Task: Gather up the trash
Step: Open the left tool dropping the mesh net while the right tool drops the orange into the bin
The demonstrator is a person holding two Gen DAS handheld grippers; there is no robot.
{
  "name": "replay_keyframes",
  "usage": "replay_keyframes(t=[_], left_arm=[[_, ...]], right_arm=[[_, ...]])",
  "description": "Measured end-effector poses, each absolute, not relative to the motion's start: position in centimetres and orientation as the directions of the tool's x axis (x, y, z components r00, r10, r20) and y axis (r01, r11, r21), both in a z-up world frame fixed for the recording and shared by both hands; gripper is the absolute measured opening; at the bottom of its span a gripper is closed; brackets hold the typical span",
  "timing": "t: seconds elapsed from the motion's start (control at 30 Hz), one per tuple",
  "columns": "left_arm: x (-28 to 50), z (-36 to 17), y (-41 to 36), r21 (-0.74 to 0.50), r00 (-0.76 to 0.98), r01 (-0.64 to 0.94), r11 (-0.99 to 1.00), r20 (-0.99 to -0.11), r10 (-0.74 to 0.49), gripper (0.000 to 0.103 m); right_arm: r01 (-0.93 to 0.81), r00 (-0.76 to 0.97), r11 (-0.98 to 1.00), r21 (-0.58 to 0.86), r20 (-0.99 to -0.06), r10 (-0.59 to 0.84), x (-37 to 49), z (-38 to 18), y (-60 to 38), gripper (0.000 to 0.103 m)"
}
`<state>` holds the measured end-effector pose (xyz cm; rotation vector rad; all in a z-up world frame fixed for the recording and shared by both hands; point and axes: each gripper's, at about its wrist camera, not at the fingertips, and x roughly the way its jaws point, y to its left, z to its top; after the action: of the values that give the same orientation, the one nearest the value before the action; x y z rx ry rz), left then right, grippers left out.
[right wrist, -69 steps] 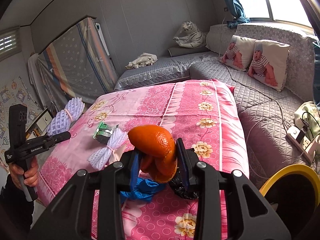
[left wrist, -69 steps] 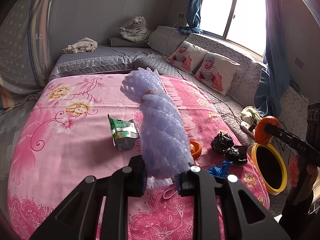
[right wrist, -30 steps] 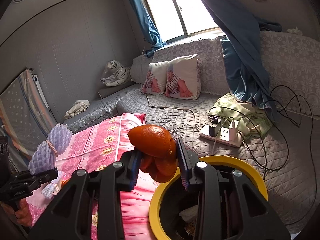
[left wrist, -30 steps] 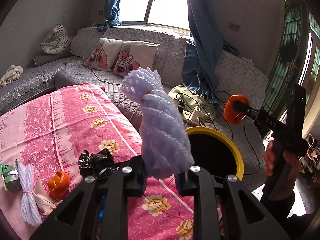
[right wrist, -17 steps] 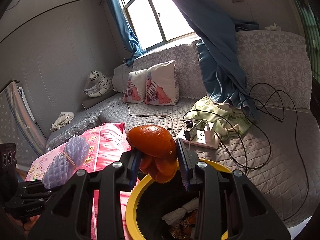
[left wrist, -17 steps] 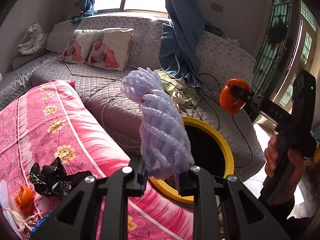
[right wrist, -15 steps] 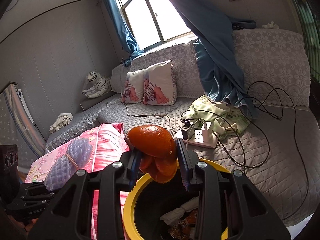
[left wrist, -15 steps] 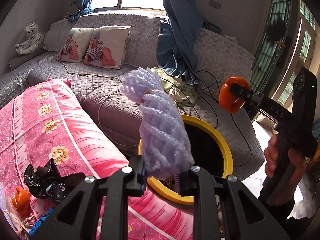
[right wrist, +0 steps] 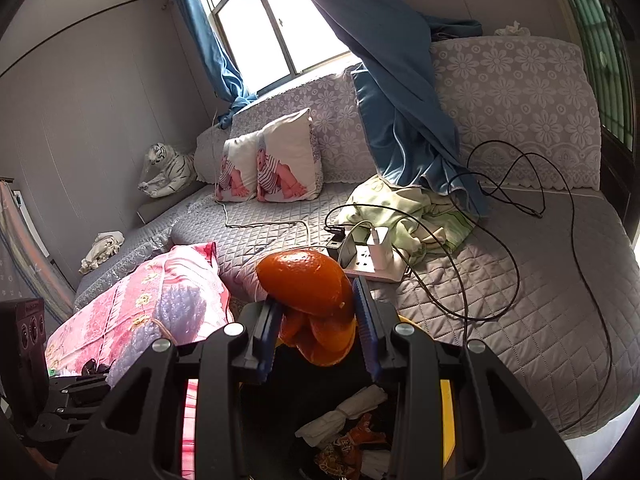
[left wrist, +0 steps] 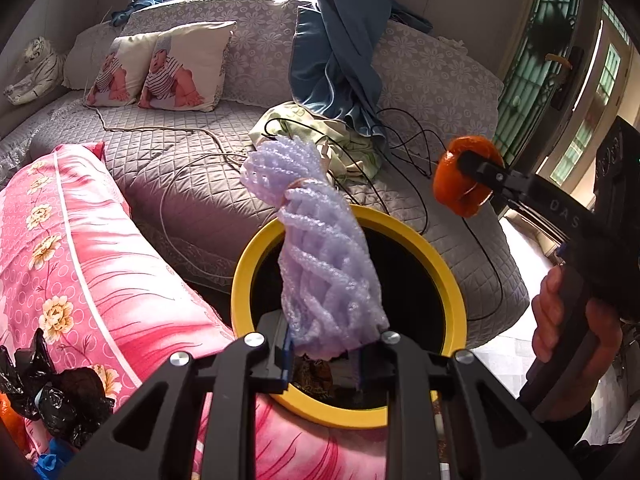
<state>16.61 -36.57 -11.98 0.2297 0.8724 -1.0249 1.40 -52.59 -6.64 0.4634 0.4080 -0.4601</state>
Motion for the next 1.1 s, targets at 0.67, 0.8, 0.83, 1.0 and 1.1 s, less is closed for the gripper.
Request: replay_keyframes(t=[0.67,0.8,0.83,1.0,1.1], left_arm=[[16.5,-15.5,-38.9,-0.251,0.182,0.795,0.552,-0.769,-0.612,0.059],[17.5,-15.0,-37.6,-0.281,0.186,0.770,0.573,-0.760,-0.623,0.060],[17.8,-14.8,-37.3,-0.287,0.188,0.764,0.578,-0.757,-0.625,0.061],[18.8,-14.2,-36.0,-0.303,0.209,0.738,0.602,-0.747,-0.631,0.061],[19.3,-13.6,-34.9,-0.312,0.223,0.724,0.615,-0.738,-0.637,0.061]], right_arm=[[0.595,0.771,0.739,0.317,-0.486,-0.412,1.1,-6.7,-55.2,0.052],[0.593,0.775,0.735,0.329,-0.483,-0.409,0.7,-6.5,-55.2,0.055],[0.597,0.772,0.735,0.323,-0.482,-0.415,0.8,-6.3,-55.1,0.055],[0.612,0.761,0.730,0.304,-0.477,-0.440,0.9,-5.6,-54.7,0.056],[0.612,0.758,0.736,0.290,-0.480,-0.442,1.1,-5.1,-54.3,0.064]])
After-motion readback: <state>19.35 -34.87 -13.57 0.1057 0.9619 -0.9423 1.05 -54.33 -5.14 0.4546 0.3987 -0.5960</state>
